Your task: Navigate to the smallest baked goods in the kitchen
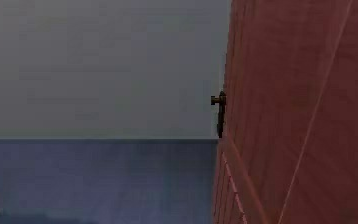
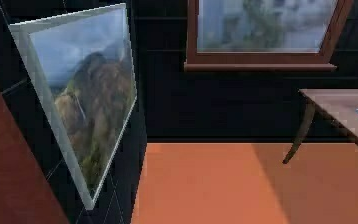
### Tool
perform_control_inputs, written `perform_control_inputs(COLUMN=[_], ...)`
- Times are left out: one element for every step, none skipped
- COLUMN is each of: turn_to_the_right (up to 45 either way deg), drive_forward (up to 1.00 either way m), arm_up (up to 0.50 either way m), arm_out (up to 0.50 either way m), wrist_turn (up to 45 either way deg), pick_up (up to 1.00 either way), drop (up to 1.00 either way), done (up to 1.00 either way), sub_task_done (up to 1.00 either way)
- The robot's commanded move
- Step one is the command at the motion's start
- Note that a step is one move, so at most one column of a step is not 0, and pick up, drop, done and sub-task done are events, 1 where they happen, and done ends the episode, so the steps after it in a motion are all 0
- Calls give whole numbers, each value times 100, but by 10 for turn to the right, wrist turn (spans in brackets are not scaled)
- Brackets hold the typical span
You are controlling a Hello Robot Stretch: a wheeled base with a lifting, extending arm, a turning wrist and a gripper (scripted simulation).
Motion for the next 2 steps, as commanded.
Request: perform_control_inputs(turn_to_the_right=[-450,-450], drive_forward=[0,0], arm_up=[0,0], arm_out=[0,0], wrist_turn=[0,0], pick_up=[0,0], drop=[0,0], done=[0,0], sub_task_done=[0,0])
